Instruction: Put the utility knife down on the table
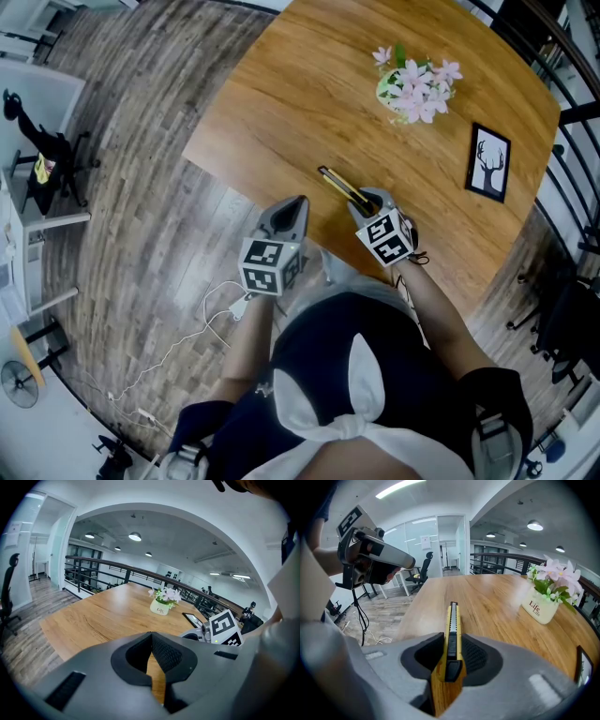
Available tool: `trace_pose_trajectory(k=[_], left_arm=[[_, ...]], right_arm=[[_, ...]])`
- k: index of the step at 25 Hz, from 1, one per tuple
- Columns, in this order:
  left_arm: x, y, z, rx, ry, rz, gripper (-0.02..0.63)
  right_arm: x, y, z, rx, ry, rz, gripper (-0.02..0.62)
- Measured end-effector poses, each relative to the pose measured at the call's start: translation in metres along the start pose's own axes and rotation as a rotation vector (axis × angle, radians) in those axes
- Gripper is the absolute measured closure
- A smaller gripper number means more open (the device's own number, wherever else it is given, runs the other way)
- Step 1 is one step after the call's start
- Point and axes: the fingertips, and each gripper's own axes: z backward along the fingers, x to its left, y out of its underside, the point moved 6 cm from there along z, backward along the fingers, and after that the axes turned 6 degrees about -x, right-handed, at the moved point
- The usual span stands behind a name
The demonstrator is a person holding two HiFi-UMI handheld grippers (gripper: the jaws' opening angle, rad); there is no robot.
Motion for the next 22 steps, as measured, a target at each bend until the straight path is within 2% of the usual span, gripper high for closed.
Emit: trace_pose_trajectory(k=[22], left_arm=[[0.000,0.001,0.000,-0.011,-0.007,0.010,0.588]], right_arm=[[0.000,0.015,-0.012,0.045,-0.027,0.023,0.481]])
